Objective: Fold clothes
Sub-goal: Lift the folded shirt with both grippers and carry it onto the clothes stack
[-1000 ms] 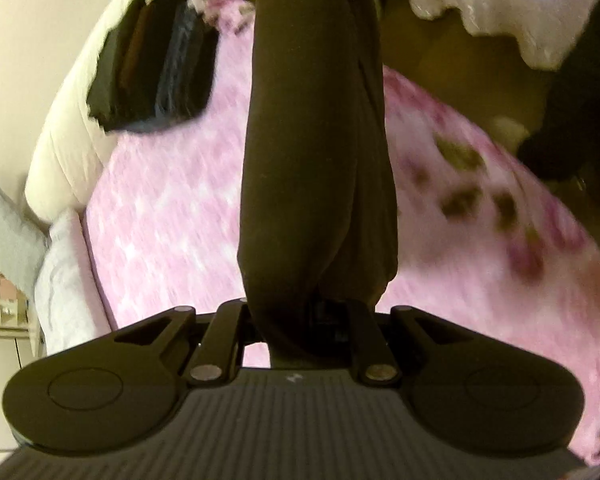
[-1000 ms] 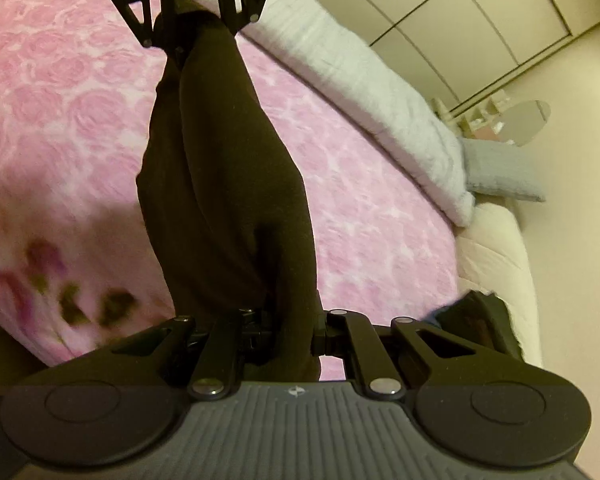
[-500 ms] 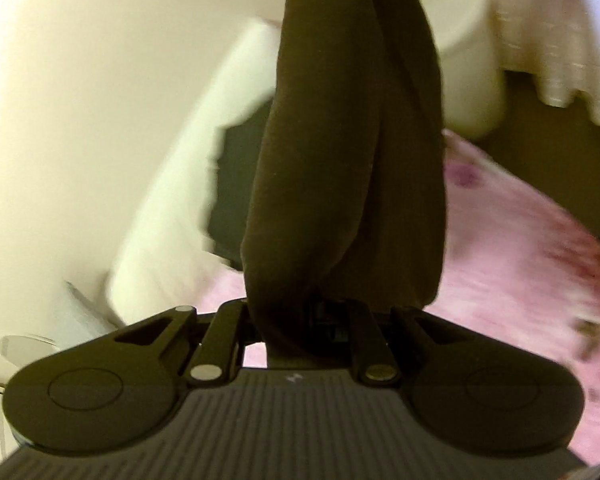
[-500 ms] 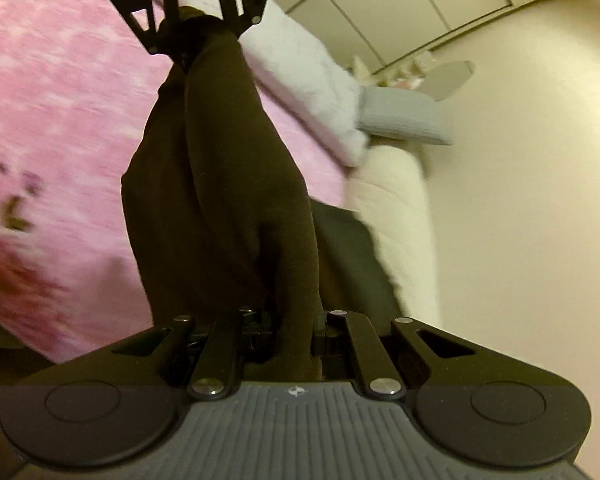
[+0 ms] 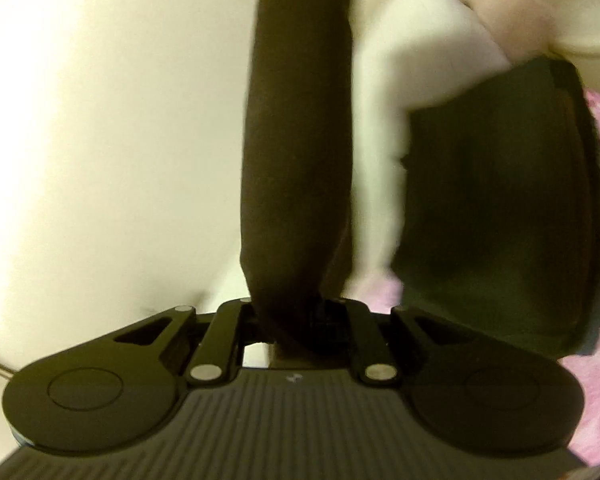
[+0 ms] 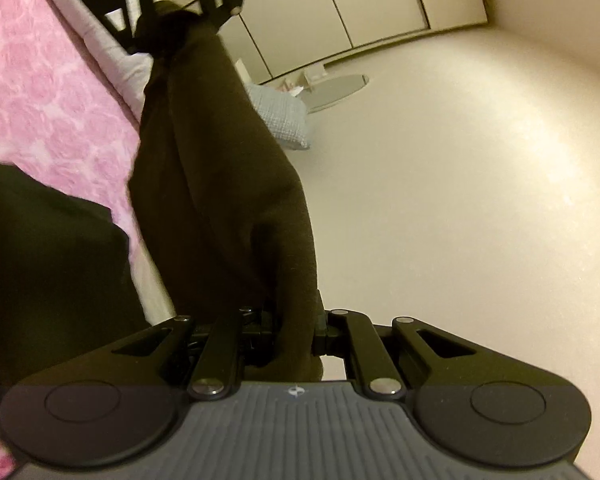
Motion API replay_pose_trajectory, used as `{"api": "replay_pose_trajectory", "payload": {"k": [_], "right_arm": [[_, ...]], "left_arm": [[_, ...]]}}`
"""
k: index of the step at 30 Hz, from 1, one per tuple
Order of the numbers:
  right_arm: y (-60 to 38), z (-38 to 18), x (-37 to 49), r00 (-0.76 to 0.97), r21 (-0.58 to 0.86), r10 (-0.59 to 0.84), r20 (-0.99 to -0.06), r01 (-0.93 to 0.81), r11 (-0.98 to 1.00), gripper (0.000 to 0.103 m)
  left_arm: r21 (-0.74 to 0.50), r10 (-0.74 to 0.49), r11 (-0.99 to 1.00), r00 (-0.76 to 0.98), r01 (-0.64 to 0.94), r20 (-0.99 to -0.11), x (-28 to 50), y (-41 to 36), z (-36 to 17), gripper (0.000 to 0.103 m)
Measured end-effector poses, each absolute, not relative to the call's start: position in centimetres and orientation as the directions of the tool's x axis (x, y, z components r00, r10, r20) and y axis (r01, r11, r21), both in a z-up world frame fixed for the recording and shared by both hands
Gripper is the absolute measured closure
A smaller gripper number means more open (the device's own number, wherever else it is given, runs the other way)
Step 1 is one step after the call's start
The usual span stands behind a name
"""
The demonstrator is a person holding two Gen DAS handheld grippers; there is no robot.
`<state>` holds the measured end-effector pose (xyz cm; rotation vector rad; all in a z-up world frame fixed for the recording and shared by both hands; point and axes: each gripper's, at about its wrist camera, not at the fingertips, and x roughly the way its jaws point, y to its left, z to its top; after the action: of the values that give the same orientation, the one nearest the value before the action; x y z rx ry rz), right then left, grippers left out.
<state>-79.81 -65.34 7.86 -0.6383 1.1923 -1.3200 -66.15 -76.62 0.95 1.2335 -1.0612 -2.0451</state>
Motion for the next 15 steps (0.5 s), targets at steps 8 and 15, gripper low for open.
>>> {"api": "replay_pose_trajectory", "payload": {"k": [8,15], "right_arm": [[-65.2,-9.0,-84.4,-0.103,-0.747,-0.775,-0.623,0.372,0.551,0.091],[-61.4,-8.1,-88.5,-0.03,-0.728,-0.803,-0.595,0.445,0.522,0.081]], "left_arm": [[0.747,-0.69,-0.661,-0.335,-0.069,-0.641,-67.2,-73.5,-15.4,0.089],[0.745,-0.71,-0.667,-0.321,0.019,-0.627,-66.3,-73.0,-14.1,0.085]]}}
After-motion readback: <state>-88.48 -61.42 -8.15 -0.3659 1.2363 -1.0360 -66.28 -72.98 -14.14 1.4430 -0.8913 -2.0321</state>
